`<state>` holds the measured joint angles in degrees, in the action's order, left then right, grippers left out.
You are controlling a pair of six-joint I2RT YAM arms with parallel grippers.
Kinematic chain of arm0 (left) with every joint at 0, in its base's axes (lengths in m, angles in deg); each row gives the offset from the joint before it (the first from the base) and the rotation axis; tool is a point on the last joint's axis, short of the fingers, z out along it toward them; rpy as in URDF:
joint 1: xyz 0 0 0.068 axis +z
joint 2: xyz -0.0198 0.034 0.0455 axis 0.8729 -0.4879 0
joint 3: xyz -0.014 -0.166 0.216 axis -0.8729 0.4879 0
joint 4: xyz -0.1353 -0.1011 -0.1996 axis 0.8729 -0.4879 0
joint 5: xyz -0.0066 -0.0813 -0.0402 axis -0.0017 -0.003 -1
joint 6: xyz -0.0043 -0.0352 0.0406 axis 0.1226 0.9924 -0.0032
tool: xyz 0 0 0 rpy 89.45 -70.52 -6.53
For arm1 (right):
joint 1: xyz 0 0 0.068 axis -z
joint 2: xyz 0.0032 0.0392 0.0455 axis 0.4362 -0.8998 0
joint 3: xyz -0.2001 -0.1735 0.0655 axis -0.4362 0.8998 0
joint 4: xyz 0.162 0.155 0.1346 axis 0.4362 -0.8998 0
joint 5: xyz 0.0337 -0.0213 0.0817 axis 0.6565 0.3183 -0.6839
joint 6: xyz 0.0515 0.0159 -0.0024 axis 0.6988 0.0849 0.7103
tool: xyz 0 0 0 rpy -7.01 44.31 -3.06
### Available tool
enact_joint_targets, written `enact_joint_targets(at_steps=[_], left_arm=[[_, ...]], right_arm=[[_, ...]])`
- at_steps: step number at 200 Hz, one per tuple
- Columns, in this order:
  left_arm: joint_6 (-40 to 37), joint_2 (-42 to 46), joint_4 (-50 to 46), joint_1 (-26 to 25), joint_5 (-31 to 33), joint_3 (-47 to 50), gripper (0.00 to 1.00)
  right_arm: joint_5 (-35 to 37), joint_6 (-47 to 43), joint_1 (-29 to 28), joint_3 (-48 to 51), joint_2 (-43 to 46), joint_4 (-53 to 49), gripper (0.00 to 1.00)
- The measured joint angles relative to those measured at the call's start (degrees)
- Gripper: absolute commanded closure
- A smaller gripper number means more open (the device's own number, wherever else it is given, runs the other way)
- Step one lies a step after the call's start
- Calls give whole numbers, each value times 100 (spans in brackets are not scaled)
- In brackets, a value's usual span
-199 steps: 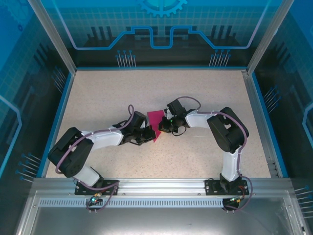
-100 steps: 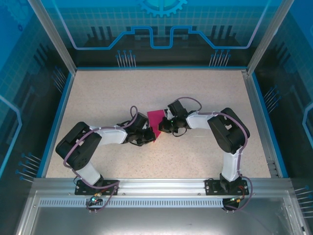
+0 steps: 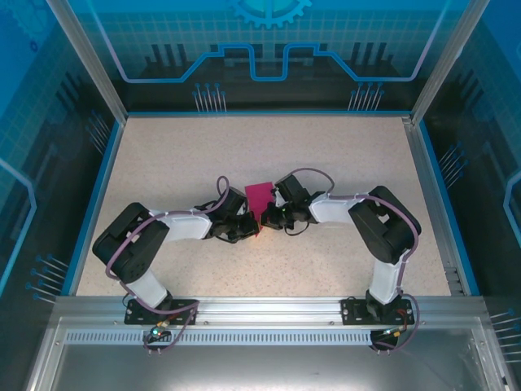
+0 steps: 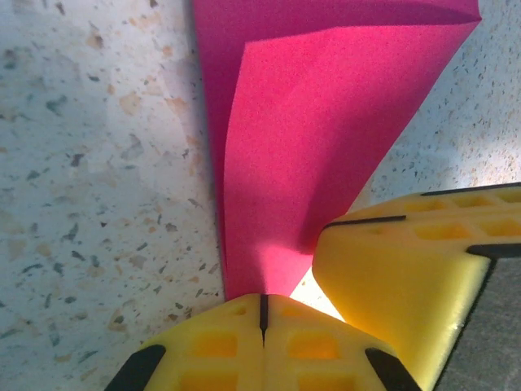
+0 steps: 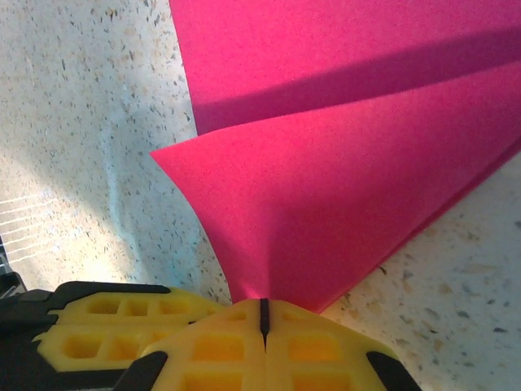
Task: Fold a paper plane with a square sheet of paper (pick it up from the middle)
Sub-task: Third fold the triangle at the center of the table.
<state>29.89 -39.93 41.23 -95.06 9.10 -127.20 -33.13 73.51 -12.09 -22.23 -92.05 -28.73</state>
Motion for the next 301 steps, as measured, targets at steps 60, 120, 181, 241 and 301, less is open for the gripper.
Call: enact_joint_targets(at_steps=[60,120,181,241,301], left_arm=[[35,0,63,2,0,33,100],[37,0,81,2,17,48,100],[31,-4,-188,0,20,-63,100],[13,-4,-234,0,20,-83,100],[-33,-4,-546,0,20,-212,100]], right_arm=[[11,330,-33,2,-20,39,100],[-4,389,-24,-138,-216,-98,100],[107,26,179,-389,-256,-546,100],[-181,-507,776,-732,-509,-822,100],[31,-1025,1370,-839,-452,-1060,100]])
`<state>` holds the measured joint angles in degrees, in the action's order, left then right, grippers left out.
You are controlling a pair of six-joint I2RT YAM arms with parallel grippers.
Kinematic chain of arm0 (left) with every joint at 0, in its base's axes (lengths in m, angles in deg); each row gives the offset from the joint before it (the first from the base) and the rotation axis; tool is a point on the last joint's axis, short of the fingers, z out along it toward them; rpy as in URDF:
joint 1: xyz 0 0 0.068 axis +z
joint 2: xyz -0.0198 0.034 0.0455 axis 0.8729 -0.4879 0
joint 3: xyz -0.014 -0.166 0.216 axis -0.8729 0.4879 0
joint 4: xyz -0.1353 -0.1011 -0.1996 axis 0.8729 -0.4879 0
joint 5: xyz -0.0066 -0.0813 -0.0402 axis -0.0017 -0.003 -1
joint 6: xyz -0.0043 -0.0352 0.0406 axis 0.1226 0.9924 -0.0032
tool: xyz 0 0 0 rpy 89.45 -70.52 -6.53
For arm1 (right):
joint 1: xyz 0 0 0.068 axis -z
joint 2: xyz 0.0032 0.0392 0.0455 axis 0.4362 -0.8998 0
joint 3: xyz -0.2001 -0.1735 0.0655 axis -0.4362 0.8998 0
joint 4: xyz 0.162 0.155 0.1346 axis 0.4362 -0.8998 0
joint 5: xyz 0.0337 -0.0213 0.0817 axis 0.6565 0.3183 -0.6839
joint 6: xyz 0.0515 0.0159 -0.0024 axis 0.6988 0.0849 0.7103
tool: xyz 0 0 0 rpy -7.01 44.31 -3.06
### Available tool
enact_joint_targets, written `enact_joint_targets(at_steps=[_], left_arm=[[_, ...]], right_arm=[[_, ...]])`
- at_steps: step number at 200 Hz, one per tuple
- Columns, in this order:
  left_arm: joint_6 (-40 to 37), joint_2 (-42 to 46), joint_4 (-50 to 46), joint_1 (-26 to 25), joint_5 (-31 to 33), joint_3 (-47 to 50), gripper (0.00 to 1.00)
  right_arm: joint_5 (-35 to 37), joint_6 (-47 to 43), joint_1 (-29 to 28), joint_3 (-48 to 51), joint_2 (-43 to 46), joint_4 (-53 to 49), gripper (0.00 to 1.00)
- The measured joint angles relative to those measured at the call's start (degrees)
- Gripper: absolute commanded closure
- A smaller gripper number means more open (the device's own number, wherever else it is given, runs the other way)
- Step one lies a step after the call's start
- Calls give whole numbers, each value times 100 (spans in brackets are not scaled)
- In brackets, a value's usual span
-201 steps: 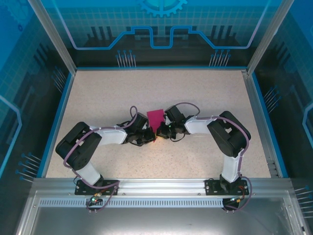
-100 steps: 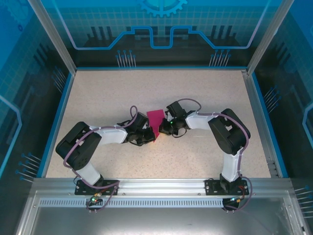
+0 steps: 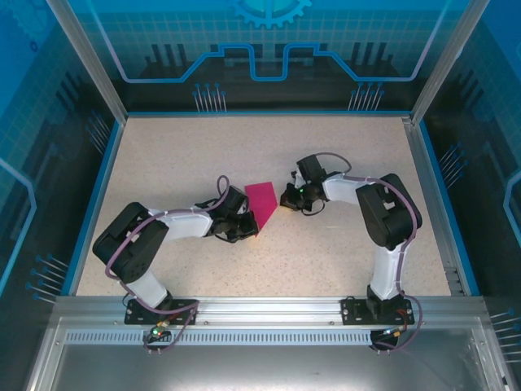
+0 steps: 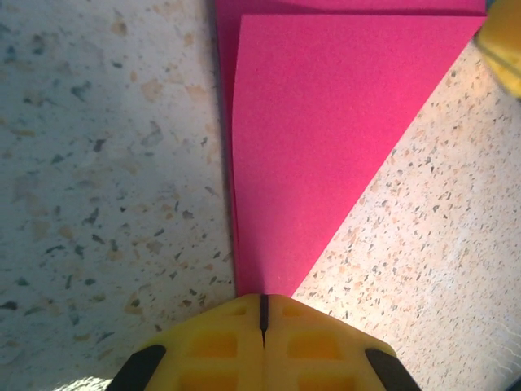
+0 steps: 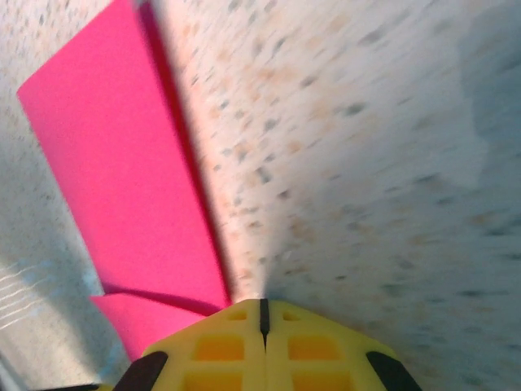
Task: Fold a paper plane with a square sheet of paper (pick it up from the middle)
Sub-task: Third fold the triangle at the center of the table.
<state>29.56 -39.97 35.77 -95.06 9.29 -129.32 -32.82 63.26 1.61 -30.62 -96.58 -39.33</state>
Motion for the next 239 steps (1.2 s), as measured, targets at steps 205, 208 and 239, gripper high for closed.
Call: enact_joint_targets(at_steps=[205,208,239], left_arm=[[-151,-190,-640,-33,-2,-411,99],[-151,-190,-640,-33,-2,-411,99],[-151,-210,-662,-33,-4,-435,100]], right_arm=[[170,17,-940,-105,-92,70,100],[179,20,-922,-114,-94,61,100],[339,20,-664,-195,-111,-15,100]])
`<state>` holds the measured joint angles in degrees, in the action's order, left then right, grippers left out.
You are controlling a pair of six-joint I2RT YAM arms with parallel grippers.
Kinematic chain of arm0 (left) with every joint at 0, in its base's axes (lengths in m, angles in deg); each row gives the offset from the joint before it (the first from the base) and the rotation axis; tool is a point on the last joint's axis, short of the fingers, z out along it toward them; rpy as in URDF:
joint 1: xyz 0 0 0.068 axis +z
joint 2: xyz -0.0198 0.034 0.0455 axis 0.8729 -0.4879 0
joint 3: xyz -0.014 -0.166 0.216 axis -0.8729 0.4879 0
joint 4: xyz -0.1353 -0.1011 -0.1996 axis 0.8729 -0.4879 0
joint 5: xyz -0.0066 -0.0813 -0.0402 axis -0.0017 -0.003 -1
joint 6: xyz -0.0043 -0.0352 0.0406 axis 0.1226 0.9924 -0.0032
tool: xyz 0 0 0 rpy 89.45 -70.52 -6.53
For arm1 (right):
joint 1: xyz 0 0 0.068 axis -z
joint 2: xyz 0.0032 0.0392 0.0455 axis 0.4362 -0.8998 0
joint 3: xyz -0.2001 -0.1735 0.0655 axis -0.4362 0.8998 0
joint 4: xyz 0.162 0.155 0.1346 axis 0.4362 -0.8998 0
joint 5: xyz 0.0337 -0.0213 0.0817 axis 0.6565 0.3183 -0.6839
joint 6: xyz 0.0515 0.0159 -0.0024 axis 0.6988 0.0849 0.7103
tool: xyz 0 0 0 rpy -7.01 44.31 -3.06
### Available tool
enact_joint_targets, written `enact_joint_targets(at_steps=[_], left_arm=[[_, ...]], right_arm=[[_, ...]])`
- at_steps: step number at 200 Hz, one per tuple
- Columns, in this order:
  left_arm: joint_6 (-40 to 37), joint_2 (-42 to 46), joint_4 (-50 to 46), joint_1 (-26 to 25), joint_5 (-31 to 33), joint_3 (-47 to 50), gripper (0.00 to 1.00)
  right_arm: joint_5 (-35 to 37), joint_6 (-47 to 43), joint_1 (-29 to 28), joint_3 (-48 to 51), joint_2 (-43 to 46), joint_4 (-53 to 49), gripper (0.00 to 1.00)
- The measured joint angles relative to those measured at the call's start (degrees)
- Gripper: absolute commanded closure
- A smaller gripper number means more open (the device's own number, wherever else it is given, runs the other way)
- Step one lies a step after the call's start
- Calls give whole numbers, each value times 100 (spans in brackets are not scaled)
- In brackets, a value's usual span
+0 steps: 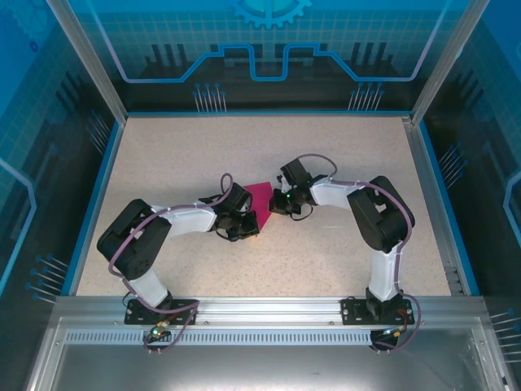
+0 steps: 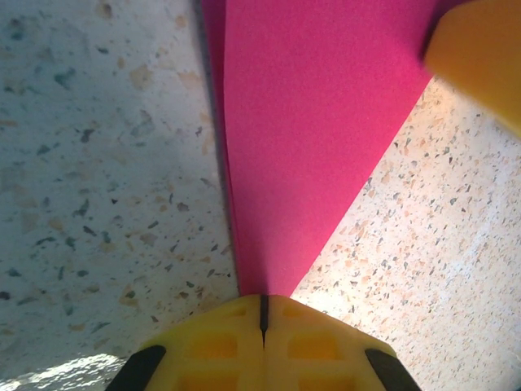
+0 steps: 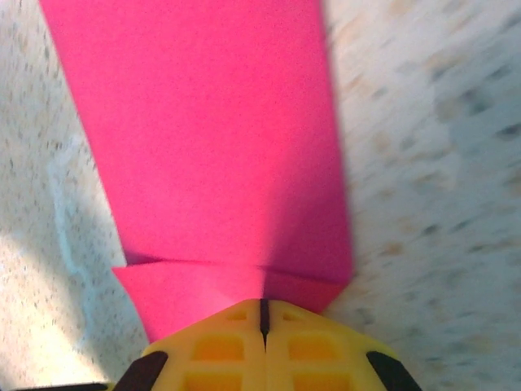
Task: Fold a paper plane with a square sheet of paper (pick it up from the middle)
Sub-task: Third fold the triangle at the center of the table, then fourth fold the wing at the center of the table.
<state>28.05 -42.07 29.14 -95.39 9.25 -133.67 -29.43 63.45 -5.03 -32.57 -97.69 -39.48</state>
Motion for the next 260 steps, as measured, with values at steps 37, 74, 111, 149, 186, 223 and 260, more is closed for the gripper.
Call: enact_joint_targets(at_steps=[37,74,111,149,186,223,260], left_arm=[[-2,-9,2,0,-7,-9,99],[-87,-4,-2,0,-17,-9,96],[-138,229,-219,-9,7,0,81],[-122,1019,-120,-9,166,17,71],[-83,1139,92,-9,522,48,69],[98,990,160,-9,804,70,56],[216,916,79,-9,1069,81,55]], right_arm=[[79,-4,278,-170,-85,-98,100],[289,-9,457,-247,-66,-199,98],[354,-120,468,-96,619,-258,71],[-17,-376,468,304,1285,-70,59],[-579,-525,468,391,1001,-28,58],[-903,-584,466,201,463,-50,59],[-992,-584,463,0,264,-96,60]])
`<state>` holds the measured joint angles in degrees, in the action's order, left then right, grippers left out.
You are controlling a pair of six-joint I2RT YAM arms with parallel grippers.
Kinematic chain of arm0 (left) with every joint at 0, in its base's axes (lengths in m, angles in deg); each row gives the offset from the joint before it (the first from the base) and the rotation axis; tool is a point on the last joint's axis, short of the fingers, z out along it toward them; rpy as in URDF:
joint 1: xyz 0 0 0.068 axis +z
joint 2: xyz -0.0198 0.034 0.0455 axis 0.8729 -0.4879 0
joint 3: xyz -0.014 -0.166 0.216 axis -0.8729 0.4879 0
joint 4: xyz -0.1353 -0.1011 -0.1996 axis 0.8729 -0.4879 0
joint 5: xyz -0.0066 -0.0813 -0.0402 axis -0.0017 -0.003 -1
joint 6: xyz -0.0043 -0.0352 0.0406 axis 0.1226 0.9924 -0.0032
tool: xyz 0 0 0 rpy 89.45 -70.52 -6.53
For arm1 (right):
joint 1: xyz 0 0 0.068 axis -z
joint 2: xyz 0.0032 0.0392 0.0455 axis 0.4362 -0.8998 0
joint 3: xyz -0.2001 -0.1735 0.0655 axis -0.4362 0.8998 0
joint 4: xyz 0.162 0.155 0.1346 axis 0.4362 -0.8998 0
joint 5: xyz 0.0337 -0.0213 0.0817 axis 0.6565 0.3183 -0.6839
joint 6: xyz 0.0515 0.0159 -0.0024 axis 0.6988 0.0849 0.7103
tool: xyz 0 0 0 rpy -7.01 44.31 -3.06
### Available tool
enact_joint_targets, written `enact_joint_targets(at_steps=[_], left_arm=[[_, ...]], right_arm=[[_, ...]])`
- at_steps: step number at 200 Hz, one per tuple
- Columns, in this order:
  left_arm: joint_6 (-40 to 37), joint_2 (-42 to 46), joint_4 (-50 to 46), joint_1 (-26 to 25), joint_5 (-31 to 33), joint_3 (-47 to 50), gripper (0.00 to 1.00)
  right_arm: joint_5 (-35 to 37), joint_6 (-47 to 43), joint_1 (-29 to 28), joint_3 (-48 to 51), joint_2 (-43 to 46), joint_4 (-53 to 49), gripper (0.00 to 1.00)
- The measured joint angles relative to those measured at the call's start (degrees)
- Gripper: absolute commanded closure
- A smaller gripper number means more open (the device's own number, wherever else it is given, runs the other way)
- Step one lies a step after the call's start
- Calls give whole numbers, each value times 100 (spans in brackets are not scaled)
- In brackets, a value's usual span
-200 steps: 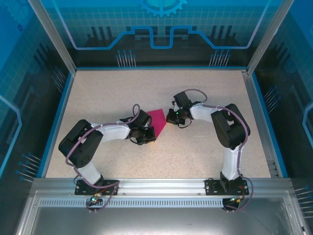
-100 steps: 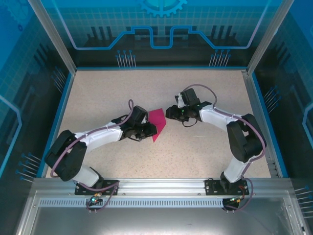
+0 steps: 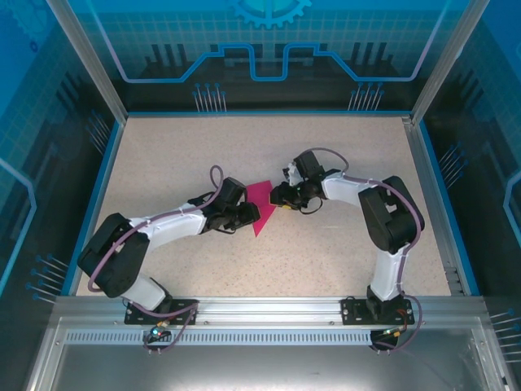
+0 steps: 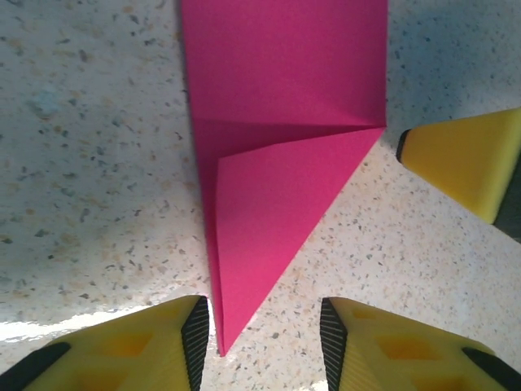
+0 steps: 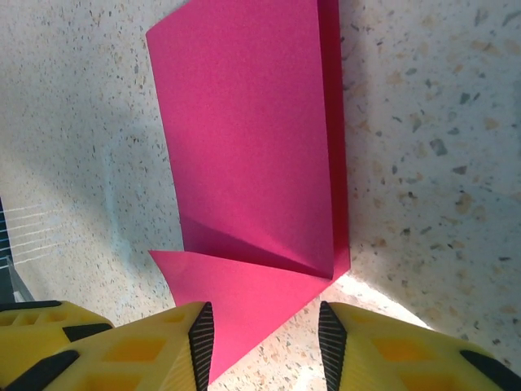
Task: Fold a paper plane with a square sheet of paper (pick it up from the middle)
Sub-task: Fourth fold the wing at the center of the table.
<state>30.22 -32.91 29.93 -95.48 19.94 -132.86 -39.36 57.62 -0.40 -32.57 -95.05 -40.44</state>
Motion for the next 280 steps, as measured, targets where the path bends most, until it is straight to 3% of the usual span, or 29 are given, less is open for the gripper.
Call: enact_joint_targets(at_steps=[77,153,199,223,252,280], left_arm=[[2,-85,-151,0,160,0,51],[2,-85,-229,0,164,-2,51],[2,-83,-341,2,299,0,50],[2,-11,-442,26,358,4,50],[4,332,-511,70,437,122,43],[13,772,-597,170,490,286,31]], right_arm=[[170,4,-4,-400,-352,-291,59],[-188,-2,-96,-426,-474,-184,68],[-503,-76,-109,-420,-474,22,90],[-498,-79,-109,-363,-472,83,95],[-229,103,-111,48,-149,203,97],[295,348,-116,544,734,199,98]])
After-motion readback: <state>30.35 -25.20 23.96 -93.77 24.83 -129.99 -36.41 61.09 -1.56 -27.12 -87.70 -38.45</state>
